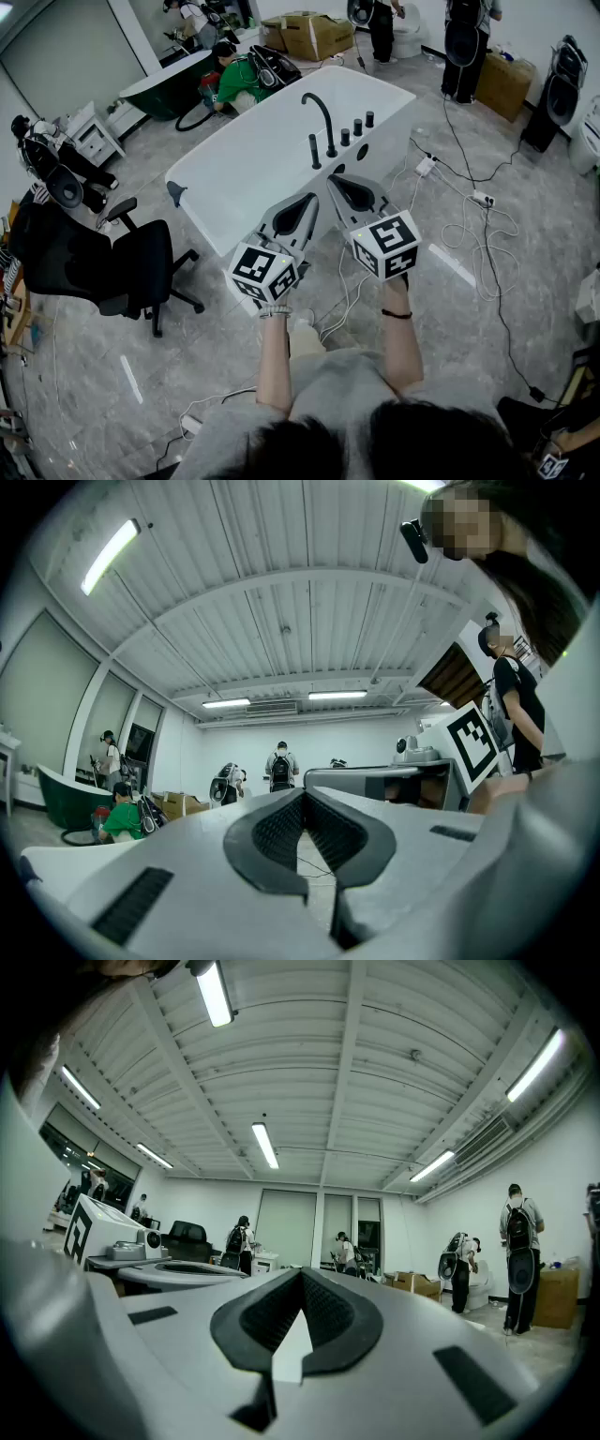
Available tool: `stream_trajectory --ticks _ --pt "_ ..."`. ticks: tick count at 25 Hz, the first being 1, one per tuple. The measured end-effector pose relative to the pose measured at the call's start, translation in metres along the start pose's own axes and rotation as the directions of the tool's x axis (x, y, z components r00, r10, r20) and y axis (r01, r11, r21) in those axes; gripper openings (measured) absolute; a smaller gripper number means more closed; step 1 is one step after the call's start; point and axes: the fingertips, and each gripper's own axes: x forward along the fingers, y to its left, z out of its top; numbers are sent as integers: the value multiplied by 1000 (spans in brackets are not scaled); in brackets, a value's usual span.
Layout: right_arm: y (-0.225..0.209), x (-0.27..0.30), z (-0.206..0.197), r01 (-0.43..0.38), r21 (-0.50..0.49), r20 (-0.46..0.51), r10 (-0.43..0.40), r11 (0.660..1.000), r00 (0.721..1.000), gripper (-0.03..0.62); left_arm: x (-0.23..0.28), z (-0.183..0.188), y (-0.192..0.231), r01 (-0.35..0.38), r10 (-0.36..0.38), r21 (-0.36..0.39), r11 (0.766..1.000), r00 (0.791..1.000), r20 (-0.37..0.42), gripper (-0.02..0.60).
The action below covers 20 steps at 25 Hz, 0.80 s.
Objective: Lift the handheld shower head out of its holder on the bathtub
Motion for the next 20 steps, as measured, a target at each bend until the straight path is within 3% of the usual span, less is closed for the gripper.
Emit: stream_trajectory --ticks 13,20 --pt "-16 -4 2 -1 -6 11 1 1000 1000 0 11 -1 -3 -6 6 1 1000 1000 0 5" --pt "-32 2 -14 15 56 3 -16 998 1000 0 7 -13 5 -42 41 -12 999 998 -41 5"
